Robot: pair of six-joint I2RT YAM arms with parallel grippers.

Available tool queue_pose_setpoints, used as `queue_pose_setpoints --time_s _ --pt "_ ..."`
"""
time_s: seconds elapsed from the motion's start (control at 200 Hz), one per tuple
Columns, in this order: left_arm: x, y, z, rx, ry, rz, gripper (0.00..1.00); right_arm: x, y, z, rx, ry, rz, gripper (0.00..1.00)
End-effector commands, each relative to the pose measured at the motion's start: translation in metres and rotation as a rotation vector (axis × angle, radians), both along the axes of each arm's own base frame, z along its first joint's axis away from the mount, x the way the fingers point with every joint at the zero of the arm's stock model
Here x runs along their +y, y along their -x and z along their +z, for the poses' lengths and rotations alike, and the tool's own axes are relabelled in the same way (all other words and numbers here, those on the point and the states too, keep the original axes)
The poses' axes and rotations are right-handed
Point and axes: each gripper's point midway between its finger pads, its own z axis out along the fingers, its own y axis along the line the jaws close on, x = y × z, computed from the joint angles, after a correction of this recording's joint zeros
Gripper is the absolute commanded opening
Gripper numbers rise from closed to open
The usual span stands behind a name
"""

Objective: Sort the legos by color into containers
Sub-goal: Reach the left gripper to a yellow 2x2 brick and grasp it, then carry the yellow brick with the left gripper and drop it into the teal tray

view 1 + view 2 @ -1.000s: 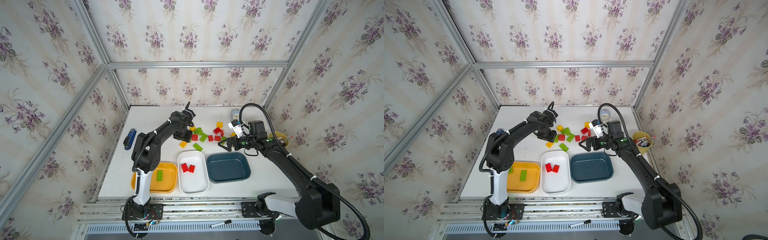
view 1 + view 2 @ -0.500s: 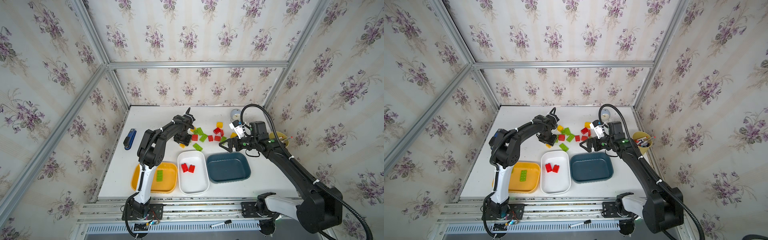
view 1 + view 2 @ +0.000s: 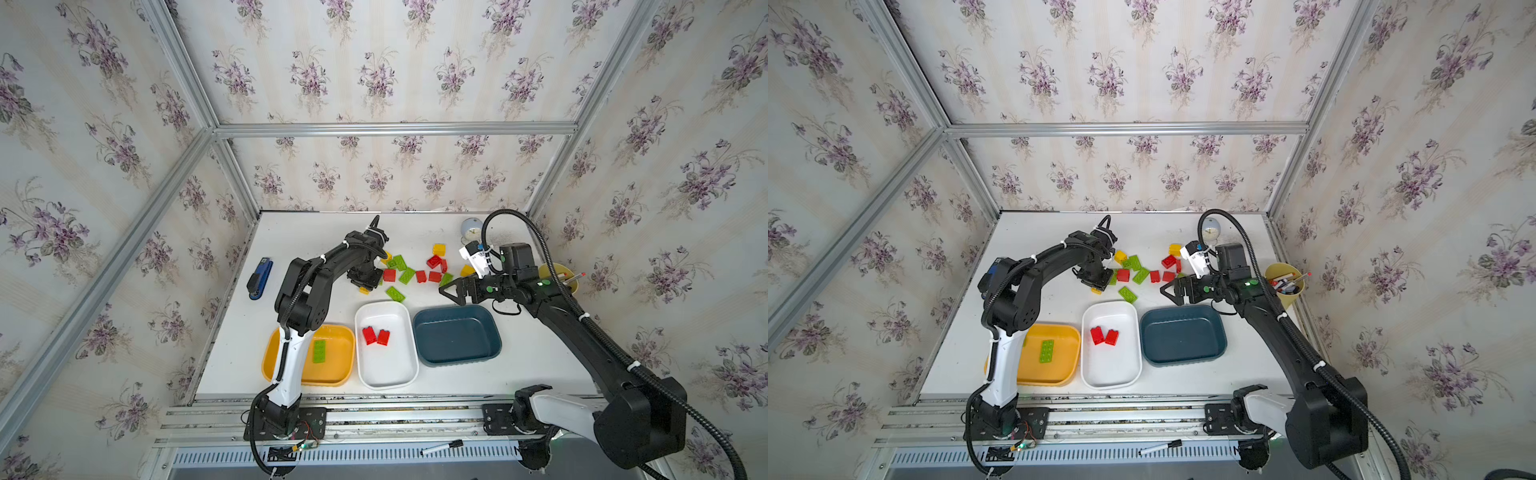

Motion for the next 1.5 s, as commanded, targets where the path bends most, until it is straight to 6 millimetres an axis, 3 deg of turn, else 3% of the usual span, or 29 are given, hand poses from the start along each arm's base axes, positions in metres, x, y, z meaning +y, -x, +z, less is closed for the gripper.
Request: queue_pose_setpoints --time_s 0.0,0.15,0.385,0.515,0.74,0.835,1.1,1.224,1.284,1.349,1.494 --pt "0.001 -0.003 0.009 -0.017 0.012 -0.006 0.3 0.0 -0.002 0.009 -0.032 0.0 0.007 1.0" --pt "-0.001 -0.002 0.045 -0.065 0.049 0.015 0.31 -0.001 -0.003 0.01 -0.035 0.004 0.003 1.0" --pt "-0.019 0.035 0.108 -0.053 0.194 0.075 0.33 -0.002 -0.006 0.009 -0.044 0.009 0.001 1.0" --pt "-0.049 0.071 0.134 -0.042 0.272 0.064 0.35 -0.008 -0.01 0.009 -0.045 0.007 -0.017 1.0" --pt "-0.114 0.123 0.16 -0.011 0.399 0.021 0.34 -0.019 -0.006 0.008 -0.047 0.003 -0.043 1.0" --pt "-0.147 0.14 0.161 0.007 0.446 -0.015 0.34 -0.026 -0.003 0.006 -0.043 0.004 -0.067 1.0" --pt "-0.208 0.177 0.124 0.093 0.441 -0.124 0.33 -0.045 0.011 -0.004 -0.028 0.009 -0.127 1.0" --pt "-0.215 0.181 0.098 0.126 0.409 -0.137 0.37 -0.05 0.016 -0.004 -0.029 0.015 -0.142 1.0" --pt "-0.216 0.179 0.095 0.124 0.405 -0.14 0.49 -0.052 0.017 -0.003 -0.031 0.019 -0.145 1.0" --pt "-0.216 0.177 0.103 0.105 0.416 -0.148 0.59 -0.052 0.019 -0.002 -0.035 0.024 -0.143 1.0" --pt "-0.202 0.168 0.131 0.051 0.443 -0.146 0.61 -0.051 0.018 0.003 -0.037 0.007 -0.139 1.0"
